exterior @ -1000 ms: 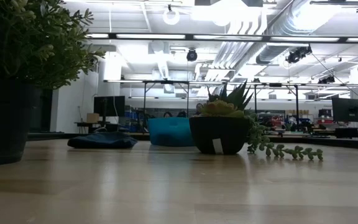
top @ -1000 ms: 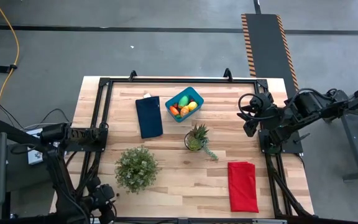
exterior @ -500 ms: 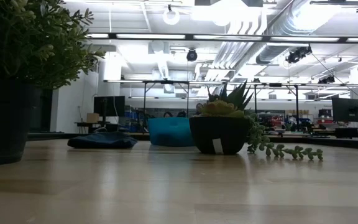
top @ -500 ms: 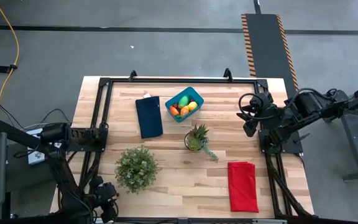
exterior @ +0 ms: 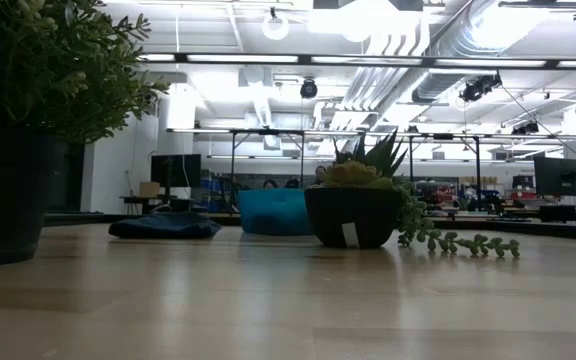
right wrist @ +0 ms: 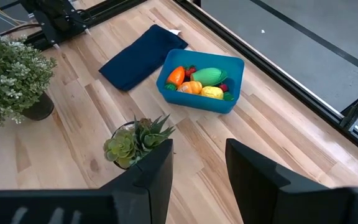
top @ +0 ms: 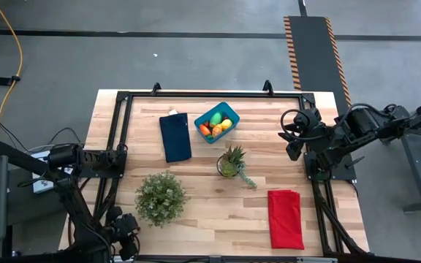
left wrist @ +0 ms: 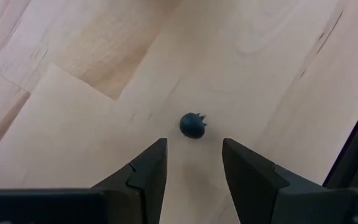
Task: Pick and placing Produce into tupperware
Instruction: Put the blue berry into the bin
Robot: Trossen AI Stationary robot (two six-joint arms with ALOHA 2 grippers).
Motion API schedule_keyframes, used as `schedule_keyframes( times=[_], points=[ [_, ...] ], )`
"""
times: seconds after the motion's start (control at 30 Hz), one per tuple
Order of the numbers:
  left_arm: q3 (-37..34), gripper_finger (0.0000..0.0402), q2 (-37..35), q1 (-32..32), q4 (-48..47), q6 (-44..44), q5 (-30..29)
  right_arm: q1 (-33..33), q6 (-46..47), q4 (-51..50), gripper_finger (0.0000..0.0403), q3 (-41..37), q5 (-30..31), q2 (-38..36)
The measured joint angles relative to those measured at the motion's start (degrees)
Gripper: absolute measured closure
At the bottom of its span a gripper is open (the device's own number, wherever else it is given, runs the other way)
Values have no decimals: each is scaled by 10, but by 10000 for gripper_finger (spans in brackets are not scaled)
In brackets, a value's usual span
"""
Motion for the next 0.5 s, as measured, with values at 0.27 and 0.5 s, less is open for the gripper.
schedule_keyframes(
  times=[0.27,0.5],
  points=[
    [0,256,0,19,4,7,-7,0,0,0,263,0,0,0],
    [0,256,0,42,9,44,1,0,-1,0,263,0,0,0]
  ],
)
